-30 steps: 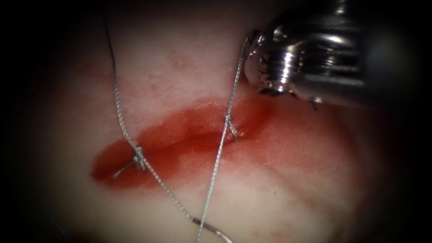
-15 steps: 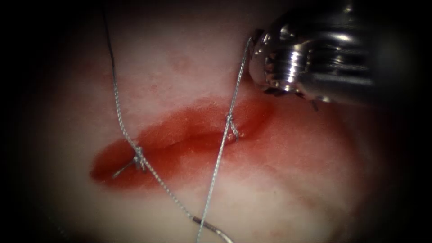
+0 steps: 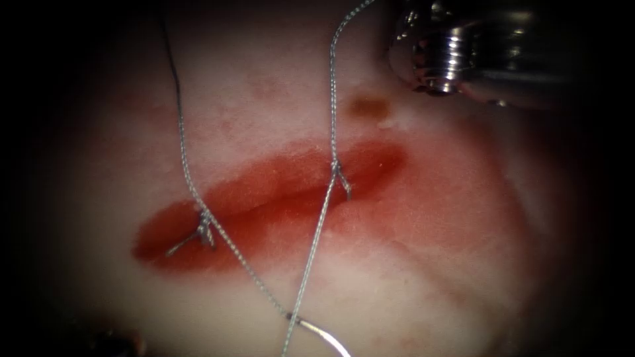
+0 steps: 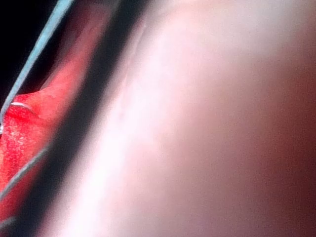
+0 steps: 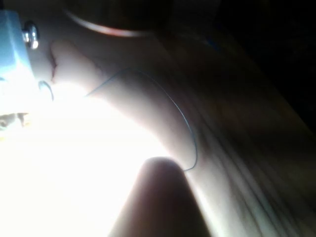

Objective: Wound Closure
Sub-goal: Wrap the suture once around the right grasper, then grab the suture tail.

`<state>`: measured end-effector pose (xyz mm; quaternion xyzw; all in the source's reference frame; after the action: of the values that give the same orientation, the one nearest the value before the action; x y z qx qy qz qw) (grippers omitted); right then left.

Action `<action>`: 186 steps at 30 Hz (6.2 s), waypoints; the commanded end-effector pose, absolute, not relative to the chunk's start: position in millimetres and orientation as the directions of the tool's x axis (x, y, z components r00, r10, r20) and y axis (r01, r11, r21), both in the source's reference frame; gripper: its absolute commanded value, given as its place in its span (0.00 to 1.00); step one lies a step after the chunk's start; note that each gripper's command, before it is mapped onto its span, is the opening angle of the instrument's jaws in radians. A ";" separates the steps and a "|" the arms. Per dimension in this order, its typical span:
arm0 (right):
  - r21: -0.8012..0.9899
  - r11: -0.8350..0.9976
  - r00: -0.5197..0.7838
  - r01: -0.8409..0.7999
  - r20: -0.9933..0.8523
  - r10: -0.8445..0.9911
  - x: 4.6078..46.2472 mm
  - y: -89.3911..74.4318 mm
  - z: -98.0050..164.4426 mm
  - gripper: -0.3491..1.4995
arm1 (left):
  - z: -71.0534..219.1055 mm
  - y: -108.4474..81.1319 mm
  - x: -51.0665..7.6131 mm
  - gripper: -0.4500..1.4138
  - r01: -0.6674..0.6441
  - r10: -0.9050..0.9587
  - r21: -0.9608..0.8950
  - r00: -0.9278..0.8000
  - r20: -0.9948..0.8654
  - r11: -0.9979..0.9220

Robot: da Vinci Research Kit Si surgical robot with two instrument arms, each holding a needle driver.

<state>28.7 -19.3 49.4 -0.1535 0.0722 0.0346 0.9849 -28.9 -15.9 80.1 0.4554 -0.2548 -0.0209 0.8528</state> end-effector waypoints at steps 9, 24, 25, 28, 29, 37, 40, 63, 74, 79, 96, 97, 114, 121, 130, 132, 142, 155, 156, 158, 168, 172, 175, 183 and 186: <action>0.200 0.975 0.738 -0.098 -0.643 0.206 26.4 -17.7 44.0 0.18 | 80.5 -6.5 -26.9 0.00 -0.050 -0.287 0.557 0.817 0.500 0.829; 0.445 0.892 0.617 0.073 -0.723 0.311 31.1 -23.5 50.7 0.00 | 79.6 -0.9 -29.4 0.00 0.002 -0.150 0.212 0.711 0.687 0.977; 0.461 0.881 0.617 0.106 -0.726 0.305 31.1 -23.9 51.1 0.00 | 80.1 0.2 -29.1 0.00 0.008 -0.115 0.157 0.719 0.686 0.988; 0.486 0.857 0.616 0.171 -0.732 0.292 30.8 -23.7 51.3 0.00 | 80.6 1.2 -27.9 0.00 0.014 -0.050 0.060 0.746 0.664 0.998; 0.493 0.848 0.611 0.194 -0.737 0.288 30.7 -23.6 51.2 0.00 | 80.9 1.7 -27.4 0.00 0.011 -0.022 0.021 0.770 0.638 1.000; 0.602 0.762 0.528 0.239 -0.739 0.418 30.4 -24.0 51.4 0.00 | 82.3 4.9 -25.3 0.00 -0.052 0.151 -0.216 0.867 0.475 0.975; 0.623 0.738 0.460 0.261 -0.752 0.472 30.3 -23.8 51.4 0.00 | 83.6 4.8 -25.6 0.00 -0.048 0.143 -0.208 0.870 0.472 0.977; 0.871 0.431 -0.147 0.236 -0.406 0.902 29.2 -24.3 55.2 0.00 | 84.5 1.6 -27.3 0.00 0.025 -0.001 -0.033 0.810 0.587 0.999; 0.868 0.364 -0.229 0.338 -0.299 0.926 32.1 -24.6 53.2 0.00 | 84.8 1.3 -27.4 0.00 0.052 -0.034 -0.014 0.809 0.587 0.999; 0.868 0.442 -0.285 0.228 -0.375 0.882 32.1 -23.3 52.2 0.00 | 85.0 0.6 -27.5 0.00 0.061 -0.053 0.008 0.803 0.593 0.998; 0.273 0.649 0.337 -0.710 -0.677 0.654 36.1 -23.9 50.0 0.00 | 85.0 -0.7 -30.0 0.00 0.100 -0.124 0.074 0.801 0.585 0.992; 0.266 0.635 0.327 -0.725 -0.678 0.658 36.3 -23.9 50.1 0.00 | 84.9 -0.8 -30.1 0.00 0.100 -0.124 0.074 0.801 0.585 0.992; 0.412 0.275 -0.014 -0.868 -0.575 0.818 32.6 -23.5 53.7 0.23 | 84.7 -1.4 -29.5 0.00 0.076 -0.114 0.091 0.826 0.552 0.993; 0.440 0.218 -0.065 -0.871 -0.543 0.837 31.8 -22.4 53.9 0.44 | 84.8 -1.6 -29.6 0.00 0.074 -0.112 0.091 0.835 0.539 0.993; 0.473 0.194 -0.096 -0.859 -0.522 0.848 32.2 -23.1 54.3 0.54 | 84.5 -2.1 -29.7 0.00 0.070 -0.111 0.095 0.840 0.531 0.993; 0.465 0.187 -0.092 -0.865 -0.514 0.853 31.9 -23.3 54.5 0.50 | 84.3 -2.2 -29.7 0.00 0.070 -0.111 0.097 0.841 0.529 0.993; 0.456 0.177 -0.080 -0.872 -0.490 0.868 32.0 -23.2 54.5 0.16 | 83.8 -2.9 -30.2 0.00 0.067 -0.111 0.104 0.846 0.521 0.992; 0.457 0.228 -0.023 -0.860 -0.480 0.877 30.2 -23.0 52.4 0.00 | 84.1 -2.8 -29.2 0.00 0.047 -0.098 0.113 0.859 0.503 0.993; 0.458 0.228 -0.021 -0.859 -0.477 0.879 29.9 -22.9 52.1 0.00 | 84.2 -2.7 -29.0 0.00 0.042 -0.096 0.117 0.859 0.503 0.992; 0.458 0.228 -0.018 -0.859 -0.474 0.881 29.3 -22.8 51.7 0.00 | 84.4 -2.4 -28.5 0.00 0.042 -0.094 0.115 0.862 0.497 0.993; 0.479 0.224 -0.017 -0.849 -0.448 0.894 28.5 -21.7 50.4 0.15 | 84.4 -2.4 -28.3 0.00 0.076 -0.126 0.122 0.871 0.474 0.990; 0.480 0.228 0.020 -0.848 -0.399 0.917 29.7 -21.3 50.7 0.38 | 84.1 -2.8 -28.7 0.00 0.072 -0.131 0.138 0.868 0.479 0.988; 0.504 0.247 0.060 -0.827 -0.358 0.932 30.6 -21.4 50.8 0.44 | 84.1 -3.2 -28.9 0.00 0.071 -0.136 0.150 0.865 0.483 0.986; 0.522 0.561 0.430 -0.642 -0.361 0.828 33.2 -22.8 51.3 0.33 | 84.7 -4.2 -29.1 0.00 0.048 -0.132 0.187 0.872 0.472 0.981; 0.525 0.590 0.468 -0.613 -0.361 0.807 33.6 -23.7 51.6 0.19 | 84.7 -4.4 -29.3 0.00 0.059 -0.148 0.198 0.871 0.469 0.978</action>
<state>32.3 -24.4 52.2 0.1632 0.2944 0.4163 0.8446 -28.9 -5.6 84.9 0.0938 -0.2469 -0.0548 0.9629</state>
